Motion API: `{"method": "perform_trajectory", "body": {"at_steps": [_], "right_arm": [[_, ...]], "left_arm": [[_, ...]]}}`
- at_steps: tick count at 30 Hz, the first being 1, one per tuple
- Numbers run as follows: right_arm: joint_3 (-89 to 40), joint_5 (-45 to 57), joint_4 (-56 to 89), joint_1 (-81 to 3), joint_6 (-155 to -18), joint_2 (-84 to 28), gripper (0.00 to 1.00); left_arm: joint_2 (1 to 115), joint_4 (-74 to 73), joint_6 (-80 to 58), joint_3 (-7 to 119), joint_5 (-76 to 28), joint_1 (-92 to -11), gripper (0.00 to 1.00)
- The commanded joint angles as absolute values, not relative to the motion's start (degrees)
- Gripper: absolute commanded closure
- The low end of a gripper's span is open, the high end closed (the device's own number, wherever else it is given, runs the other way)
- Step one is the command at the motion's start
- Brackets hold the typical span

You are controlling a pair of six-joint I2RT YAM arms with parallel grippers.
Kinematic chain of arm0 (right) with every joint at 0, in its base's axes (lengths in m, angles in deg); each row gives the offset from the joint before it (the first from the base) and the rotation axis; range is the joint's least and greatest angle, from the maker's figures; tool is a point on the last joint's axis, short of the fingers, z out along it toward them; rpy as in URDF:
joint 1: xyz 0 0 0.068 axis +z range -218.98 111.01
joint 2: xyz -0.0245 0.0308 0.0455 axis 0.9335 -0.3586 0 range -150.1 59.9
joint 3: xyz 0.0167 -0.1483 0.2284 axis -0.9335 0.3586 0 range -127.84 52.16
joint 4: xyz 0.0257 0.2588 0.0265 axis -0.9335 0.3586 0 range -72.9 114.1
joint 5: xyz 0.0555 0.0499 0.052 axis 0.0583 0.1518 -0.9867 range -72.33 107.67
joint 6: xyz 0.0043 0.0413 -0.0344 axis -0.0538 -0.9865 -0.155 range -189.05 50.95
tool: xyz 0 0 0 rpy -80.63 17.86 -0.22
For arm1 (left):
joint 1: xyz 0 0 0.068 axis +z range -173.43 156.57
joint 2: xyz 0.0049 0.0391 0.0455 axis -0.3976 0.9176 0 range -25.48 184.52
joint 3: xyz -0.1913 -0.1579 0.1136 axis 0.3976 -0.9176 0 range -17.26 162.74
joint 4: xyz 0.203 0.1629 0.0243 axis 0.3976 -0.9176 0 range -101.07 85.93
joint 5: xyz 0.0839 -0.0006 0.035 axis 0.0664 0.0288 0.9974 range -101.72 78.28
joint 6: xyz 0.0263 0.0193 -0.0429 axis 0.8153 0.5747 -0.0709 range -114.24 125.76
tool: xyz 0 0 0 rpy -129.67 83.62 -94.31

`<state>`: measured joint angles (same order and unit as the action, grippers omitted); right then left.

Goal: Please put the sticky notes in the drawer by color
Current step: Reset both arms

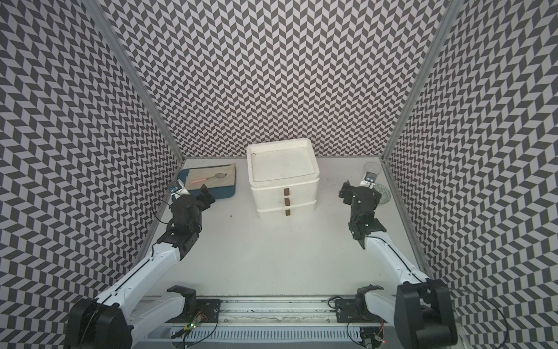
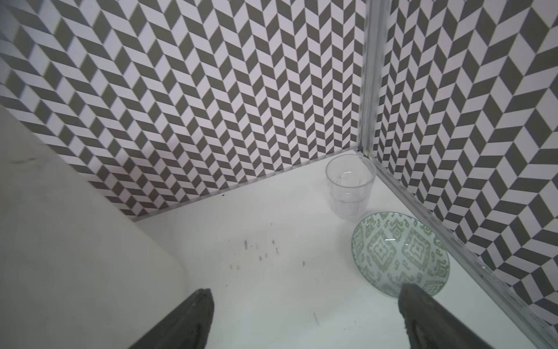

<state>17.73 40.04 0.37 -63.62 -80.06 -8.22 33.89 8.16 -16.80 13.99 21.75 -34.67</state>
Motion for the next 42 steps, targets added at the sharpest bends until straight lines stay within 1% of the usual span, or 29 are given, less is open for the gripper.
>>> {"method": "perform_trajectory", "body": {"at_steps": [1, 4, 9, 11, 13, 14, 17, 18, 19, 20, 21, 22, 23, 24, 25, 26, 28, 31, 32, 34, 36, 42], "right_arm": [[20.5, 38.3, -15.2, -66.7, -76.8, -10.6, 0.0], [21.2, 37.4, -17.4, -67.8, -75.6, -13.5, 0.0], [28.2, 29.7, -28.3, -68.3, -74.9, -16.5, 0.0], [32.3, 30.1, -35.7, -68.3, -74.6, -17.7, 0.0], [36.4, 29.6, -44.6, -68.3, -74.3, -19.3, 0.0], [37.5, 28.7, -47.6, -68.2, -73.8, -20.1, 0.0], [41.4, 25.5, -56.4, -68.1, -72.2, -24.8, 0.0], [43.0, 25.6, -62.5, -68.1, -72.2, -27.6, 0.0], [44.4, 25.4, -68.5, -68.0, -71.5, -29.4, 0.0], [45.1, 25.3, -71.7, -67.8, -71.1, -30.8, 0.0], [44.1, 25.0, -67.0, -67.7, -71.0, -29.3, 0.0], [42.3, 24.6, -61.9, -67.7, -71.0, -28.1, 0.0], [39.1, 23.5, -55.2, -67.7, -70.7, -27.4, 0.0], [36.6, 22.8, -51.9, -67.5, -69.8, -27.7, 0.0], [37.5, 24.2, -54.7, -66.7, -69.4, -28.2, 0.0], [38.4, 23.5, -57.9, -66.6, -68.9, -28.9, 0.0], [39.0, 23.6, -61.5, -66.5, -69.0, -30.1, 0.0], [39.0, 17.8, -59.4, -66.0, -65.6, -28.6, 0.0], [41.8, 19.3, -60.5, -65.1, -65.2, -27.7, 0.0], [43.5, 21.3, -62.5, -64.4, -65.5, -26.9, 0.01], [40.7, 23.1, -61.1, -64.4, -66.3, -29.1, 0.0], [41.1, 22.6, -61.3, -64.5, -66.0, -28.9, 0.0]], "left_arm": [[34.6, 21.4, -15.0, 9.3, 27.5, -32.9, 0.0], [37.5, 33.7, -10.4, 3.5, 30.4, -31.8, 0.0], [43.1, 45.8, -6.0, -0.9, 27.0, -28.7, 0.0], [44.9, 53.4, -4.4, -4.0, 22.6, -27.1, 0.0], [46.3, 57.6, -5.7, -6.2, 12.9, -23.7, 0.0], [47.3, 58.7, -5.7, -6.5, 10.5, -22.8, 0.0], [53.4, 65.5, -5.6, -8.1, 7.3, -21.6, 0.0], [55.8, 70.8, -4.4, -9.1, 6.2, -21.5, 0.0], [56.8, 72.6, -3.1, -9.1, 3.5, -21.7, 0.0], [56.3, 68.8, -2.1, -7.7, 0.1, -21.6, 0.0], [56.4, 65.2, -1.6, -5.6, -0.6, -21.8, 0.0], [57.8, 64.9, -0.6, -4.3, -1.0, -22.0, 0.0], [58.8, 62.5, 0.6, -2.5, -2.8, -22.4, 0.0], [59.9, 59.8, 1.9, -0.4, -5.1, -22.9, 0.0], [61.7, 59.9, 3.7, 0.7, -7.2, -23.1, 0.0], [62.3, 61.2, 4.4, 0.5, -9.6, -23.1, 0.0], [62.1, 61.8, 4.3, -0.2, -10.9, -22.7, 0.0], [62.5, 63.1, 5.0, -0.7, -11.7, -22.9, 0.0], [62.5, 62.8, 5.0, -0.6, -11.7, -23.0, 0.0], [62.5, 62.8, 5.0, -0.6, -11.5, -23.1, 0.0], [62.4, 62.5, 5.0, -0.6, -11.4, -23.1, 0.0], [62.3, 62.5, 5.3, -0.5, -10.8, -23.4, 0.0]]}}
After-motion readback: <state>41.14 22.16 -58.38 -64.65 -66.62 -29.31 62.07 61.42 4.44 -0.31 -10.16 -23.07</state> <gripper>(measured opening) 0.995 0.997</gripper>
